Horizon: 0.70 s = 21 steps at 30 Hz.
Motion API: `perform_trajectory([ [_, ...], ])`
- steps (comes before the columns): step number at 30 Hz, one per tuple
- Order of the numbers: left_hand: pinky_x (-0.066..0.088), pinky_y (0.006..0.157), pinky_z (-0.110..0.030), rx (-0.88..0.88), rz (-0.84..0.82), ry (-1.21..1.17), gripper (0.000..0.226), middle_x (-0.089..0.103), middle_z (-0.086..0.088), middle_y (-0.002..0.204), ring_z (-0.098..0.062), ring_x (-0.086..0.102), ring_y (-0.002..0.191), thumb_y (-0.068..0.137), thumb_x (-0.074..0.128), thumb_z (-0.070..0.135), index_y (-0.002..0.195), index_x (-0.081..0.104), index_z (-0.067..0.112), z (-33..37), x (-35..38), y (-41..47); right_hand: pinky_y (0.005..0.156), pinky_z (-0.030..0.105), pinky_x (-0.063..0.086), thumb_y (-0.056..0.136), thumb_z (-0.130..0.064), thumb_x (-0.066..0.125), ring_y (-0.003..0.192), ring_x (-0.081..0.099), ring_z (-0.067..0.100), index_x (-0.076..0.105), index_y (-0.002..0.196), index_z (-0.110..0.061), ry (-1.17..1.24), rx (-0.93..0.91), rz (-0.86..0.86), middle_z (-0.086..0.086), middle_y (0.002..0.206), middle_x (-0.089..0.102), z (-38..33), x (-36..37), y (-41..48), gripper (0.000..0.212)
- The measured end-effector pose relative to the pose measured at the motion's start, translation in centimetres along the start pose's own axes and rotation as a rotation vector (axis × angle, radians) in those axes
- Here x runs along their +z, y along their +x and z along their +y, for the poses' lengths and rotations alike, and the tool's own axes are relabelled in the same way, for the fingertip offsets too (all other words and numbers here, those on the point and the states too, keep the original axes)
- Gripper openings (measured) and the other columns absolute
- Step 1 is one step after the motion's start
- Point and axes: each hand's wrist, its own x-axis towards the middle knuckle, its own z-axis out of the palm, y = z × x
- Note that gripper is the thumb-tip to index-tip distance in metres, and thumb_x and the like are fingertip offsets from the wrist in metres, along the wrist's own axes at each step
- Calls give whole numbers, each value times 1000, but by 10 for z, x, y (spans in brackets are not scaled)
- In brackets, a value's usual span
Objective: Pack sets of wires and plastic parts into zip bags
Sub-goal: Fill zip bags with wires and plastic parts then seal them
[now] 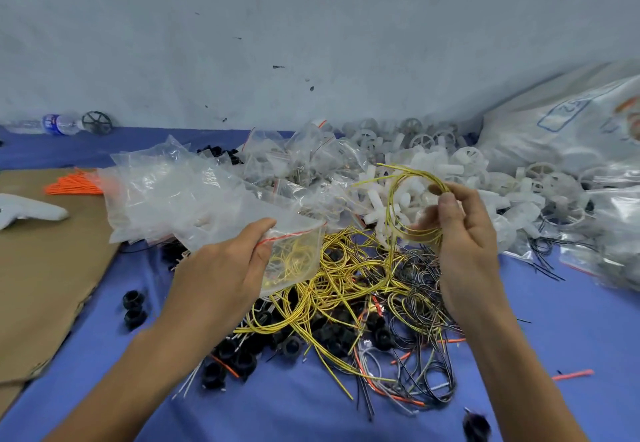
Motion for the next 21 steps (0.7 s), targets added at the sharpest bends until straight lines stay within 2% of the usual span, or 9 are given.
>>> perform_trajectory([
  [4,33,60,-35,-10,-16,37,46,64,2,75,-31,63,76,101,33,42,146,41,36,0,9,3,54,31,53,105,-24,42,62,55,12,62,104,-24,372,203,-37,-1,69,53,-7,5,-11,20],
  [7,32,60,-35,-3,-30,28,46,64,5,74,-28,62,75,101,31,44,146,40,36,1,11,3,47,30,47,104,-26,42,56,50,15,60,106,-23,438,306,-95,-1,67,50,-10,8,-13,18],
  [10,31,58,-35,1,-23,6,46,52,10,65,-27,57,67,101,31,43,145,41,36,4,12,3,41,26,38,101,-29,47,52,44,16,63,110,-20,278,332,-317,-1,66,49,-6,13,-21,21],
  [12,33,59,-35,19,-24,-7,45,63,3,72,-32,62,73,101,37,41,146,39,36,5,12,1,38,24,37,100,-29,52,48,45,16,68,109,-26,27,321,-529,-1,65,52,2,23,-32,19],
  [14,38,62,-38,45,-36,-4,49,72,-4,89,-36,65,84,99,45,38,146,35,39,7,13,-3,38,23,40,100,-24,53,46,49,15,69,108,-28,-127,373,-641,-2,65,55,12,37,-44,18],
  [17,43,64,-40,86,-52,41,48,73,-4,95,-36,65,86,100,40,40,147,30,42,10,13,-10,42,26,47,101,-18,53,52,54,15,68,113,-24,-122,472,-588,1,72,59,19,57,-53,21],
  [19,38,58,-37,135,-43,63,46,73,0,97,-36,66,81,101,42,37,146,31,42,12,10,-14,48,27,51,102,-13,49,56,58,14,67,113,-19,-6,530,-514,5,82,63,19,66,-52,22],
  [21,39,52,-35,212,-37,74,46,74,5,97,-35,67,74,99,49,29,140,32,41,15,6,-18,62,28,55,101,-5,47,65,63,15,65,114,-12,203,589,-461,9,94,67,17,76,-50,24],
])
